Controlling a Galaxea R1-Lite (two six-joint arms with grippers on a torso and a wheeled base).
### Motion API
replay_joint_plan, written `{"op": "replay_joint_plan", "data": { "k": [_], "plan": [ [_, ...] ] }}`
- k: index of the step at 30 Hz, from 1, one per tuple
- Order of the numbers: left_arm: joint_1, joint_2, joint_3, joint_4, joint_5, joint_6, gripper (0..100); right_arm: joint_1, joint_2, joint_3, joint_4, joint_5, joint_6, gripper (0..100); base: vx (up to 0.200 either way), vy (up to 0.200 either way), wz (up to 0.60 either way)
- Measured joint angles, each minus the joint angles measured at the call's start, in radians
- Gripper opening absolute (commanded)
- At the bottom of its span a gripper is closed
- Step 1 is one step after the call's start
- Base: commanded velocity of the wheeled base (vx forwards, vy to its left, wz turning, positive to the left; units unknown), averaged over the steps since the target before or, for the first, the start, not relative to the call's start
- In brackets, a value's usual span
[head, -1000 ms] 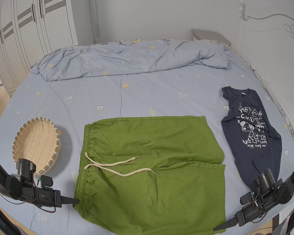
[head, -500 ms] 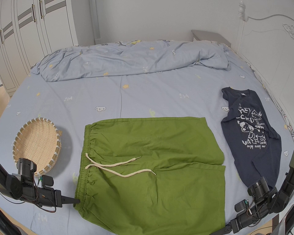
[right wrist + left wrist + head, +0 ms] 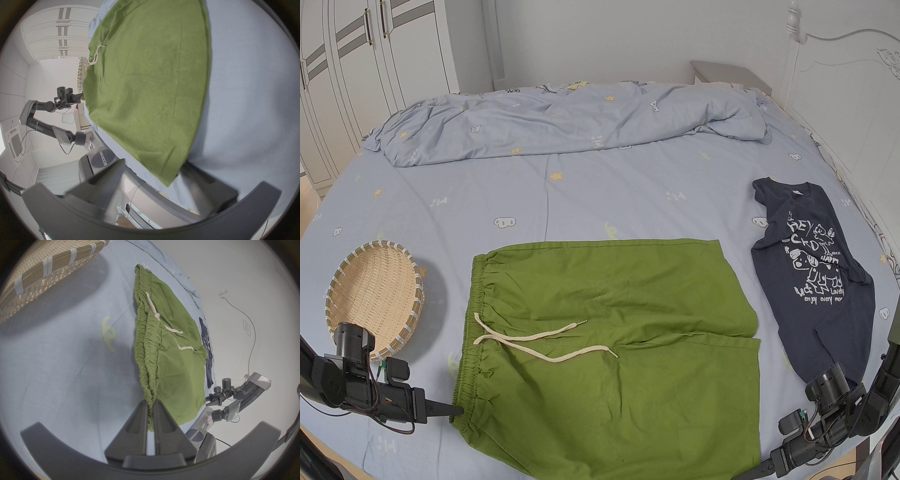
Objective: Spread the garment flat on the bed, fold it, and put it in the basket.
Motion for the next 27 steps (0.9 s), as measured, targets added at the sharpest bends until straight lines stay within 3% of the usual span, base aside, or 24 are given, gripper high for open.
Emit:
{"op": "replay_joint_plan", "data": {
  "k": [15,23,27],
  "plan": [
    [0.0,-0.004,0.002,0.0,0.001,0.0,0,-0.051,-0.084,0.019,0.012,-0.003,-0.002,0,0.0,0.0,0.0],
    [0.0,-0.017,-0.005,0.016,0.001,-0.009,0,-0.054,-0.188,-0.034,0.18,-0.004,0.003,0,0.0,0.0,0.0],
    [-0.005,-0.052,-0.061,0.118,0.0,-0.071,0,-0.067,-0.244,-0.15,0.337,-0.004,0.009,0,0.0,0.0,0.0]
  ]
}}
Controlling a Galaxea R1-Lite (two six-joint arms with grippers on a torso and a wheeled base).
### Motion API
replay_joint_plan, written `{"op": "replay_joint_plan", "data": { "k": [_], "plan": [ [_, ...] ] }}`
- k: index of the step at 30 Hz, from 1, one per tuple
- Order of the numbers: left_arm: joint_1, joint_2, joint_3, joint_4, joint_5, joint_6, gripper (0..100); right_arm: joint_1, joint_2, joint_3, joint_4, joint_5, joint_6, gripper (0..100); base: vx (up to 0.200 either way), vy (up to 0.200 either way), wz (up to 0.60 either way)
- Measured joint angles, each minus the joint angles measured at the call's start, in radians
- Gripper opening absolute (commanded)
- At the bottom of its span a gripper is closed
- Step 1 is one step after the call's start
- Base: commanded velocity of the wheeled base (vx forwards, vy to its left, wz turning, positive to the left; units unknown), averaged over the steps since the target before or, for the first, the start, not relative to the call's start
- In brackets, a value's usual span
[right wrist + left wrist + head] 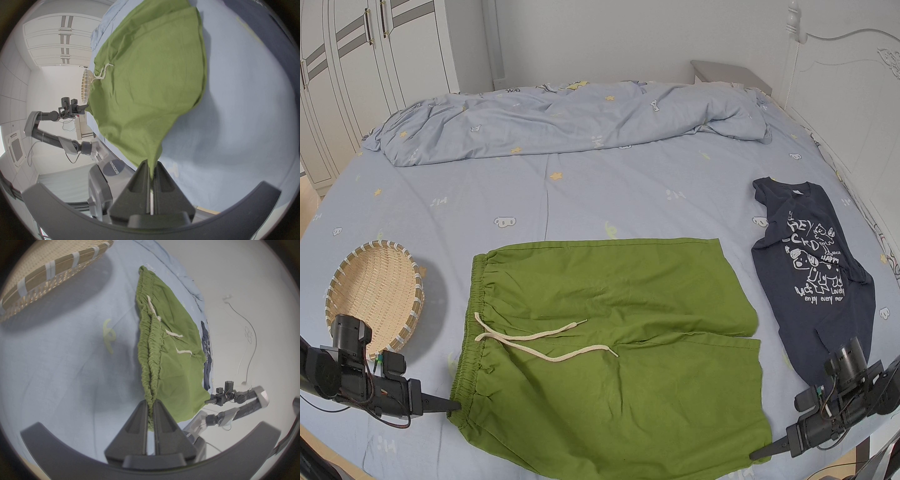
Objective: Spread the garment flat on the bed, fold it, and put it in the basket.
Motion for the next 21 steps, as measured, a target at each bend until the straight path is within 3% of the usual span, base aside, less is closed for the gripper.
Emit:
{"op": "replay_joint_plan", "data": {
  "k": [11,21],
  "plan": [
    [-0.014,-0.11,-0.397,0.389,0.0,-0.147,0,-0.027,-0.111,-0.485,0.308,-0.002,0.021,0,0.0,0.0,0.0],
    [-0.019,-0.06,-0.732,0.472,0.0,-0.241,0,-0.059,-0.069,-0.797,0.324,-0.003,0.034,0,0.0,0.0,0.0]
  ]
}}
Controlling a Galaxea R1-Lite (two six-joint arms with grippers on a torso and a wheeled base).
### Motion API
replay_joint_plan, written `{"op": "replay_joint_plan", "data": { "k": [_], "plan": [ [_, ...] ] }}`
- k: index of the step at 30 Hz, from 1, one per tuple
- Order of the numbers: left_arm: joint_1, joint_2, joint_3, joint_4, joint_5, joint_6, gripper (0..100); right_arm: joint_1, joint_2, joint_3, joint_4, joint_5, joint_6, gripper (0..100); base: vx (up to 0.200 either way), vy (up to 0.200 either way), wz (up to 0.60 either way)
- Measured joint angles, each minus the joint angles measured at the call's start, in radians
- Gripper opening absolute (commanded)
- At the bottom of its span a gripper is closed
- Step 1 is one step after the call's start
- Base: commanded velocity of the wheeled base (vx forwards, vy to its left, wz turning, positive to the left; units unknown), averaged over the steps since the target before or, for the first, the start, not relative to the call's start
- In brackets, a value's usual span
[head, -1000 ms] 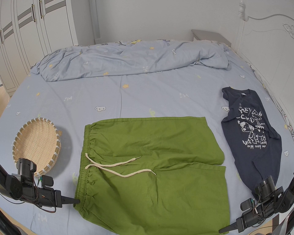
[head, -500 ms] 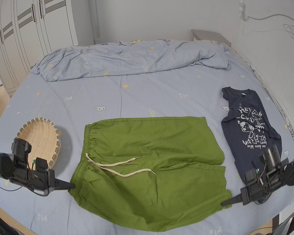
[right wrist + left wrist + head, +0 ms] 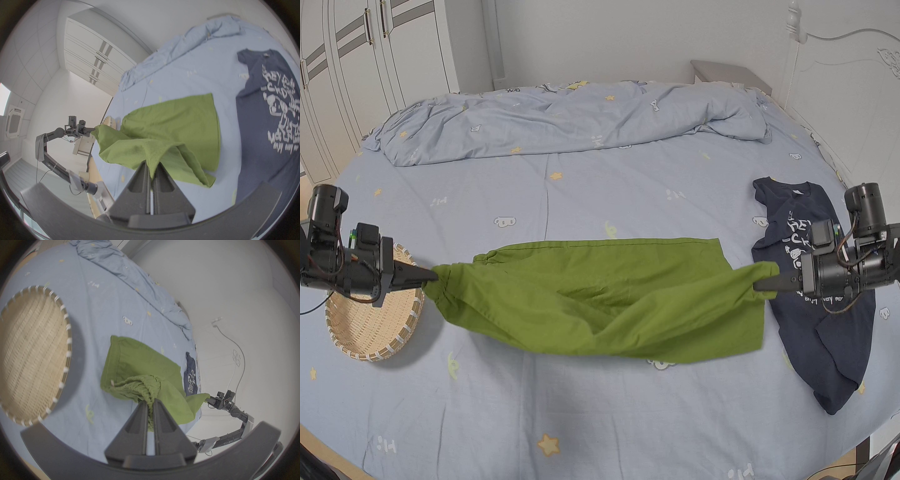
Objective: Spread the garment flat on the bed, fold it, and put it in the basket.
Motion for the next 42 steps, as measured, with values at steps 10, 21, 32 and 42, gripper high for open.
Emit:
{"op": "replay_joint_plan", "data": {
  "k": [10,21,32,42],
  "plan": [
    [-0.031,0.13,-0.213,0.011,0.0,-0.035,0,-0.046,0.102,-0.173,-0.084,-0.001,0.002,0,0.0,0.0,0.0],
    [-0.061,0.213,-0.287,0.011,0.001,-0.031,0,-0.07,0.167,-0.317,-0.092,0.0,0.006,0,0.0,0.0,0.0],
    [-0.041,0.263,-0.295,0.001,0.002,-0.02,0,-0.077,0.196,-0.314,-0.122,0.0,0.0,0,0.0,0.0,0.0],
    [-0.048,0.317,-0.336,-0.004,0.006,-0.017,0,-0.1,0.252,-0.268,-0.232,-0.004,0.001,0,0.0,0.0,0.0]
  ]
}}
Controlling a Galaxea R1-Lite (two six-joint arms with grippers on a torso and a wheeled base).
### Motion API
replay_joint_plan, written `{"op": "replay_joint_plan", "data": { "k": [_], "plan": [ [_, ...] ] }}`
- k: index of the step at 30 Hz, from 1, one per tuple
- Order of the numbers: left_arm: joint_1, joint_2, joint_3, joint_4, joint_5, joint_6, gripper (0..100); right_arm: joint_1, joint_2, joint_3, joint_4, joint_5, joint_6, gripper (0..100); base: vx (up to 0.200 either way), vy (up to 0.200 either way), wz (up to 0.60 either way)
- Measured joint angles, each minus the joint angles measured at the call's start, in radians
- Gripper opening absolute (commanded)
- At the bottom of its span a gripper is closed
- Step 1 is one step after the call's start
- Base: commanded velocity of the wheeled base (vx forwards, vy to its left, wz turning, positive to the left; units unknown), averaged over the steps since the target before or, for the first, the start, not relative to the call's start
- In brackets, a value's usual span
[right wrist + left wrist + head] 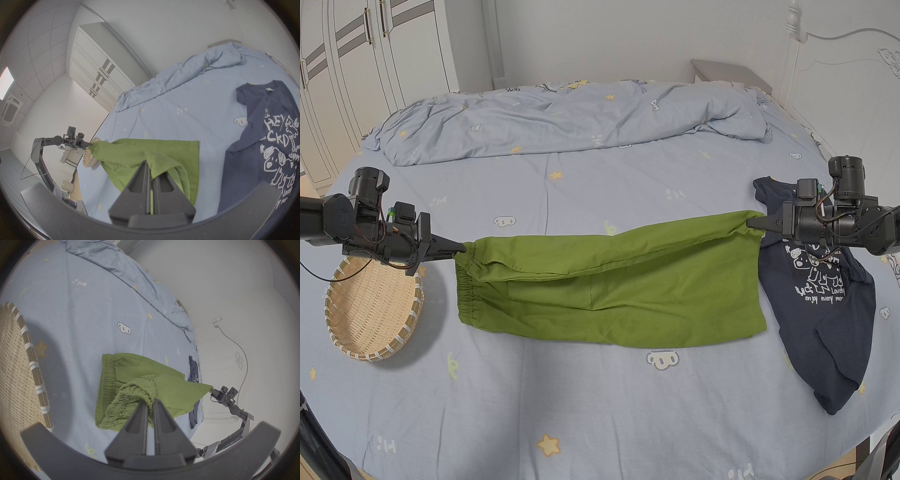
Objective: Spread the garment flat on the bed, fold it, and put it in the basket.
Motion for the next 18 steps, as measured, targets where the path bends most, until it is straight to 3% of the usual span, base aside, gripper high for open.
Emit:
{"op": "replay_joint_plan", "data": {
  "k": [18],
  "plan": [
    [0.003,0.05,-0.025,0.0,0.0,0.006,0,-0.03,0.112,0.01,-0.059,0.0,-0.008,0,0.0,0.0,0.0]
  ]
}}
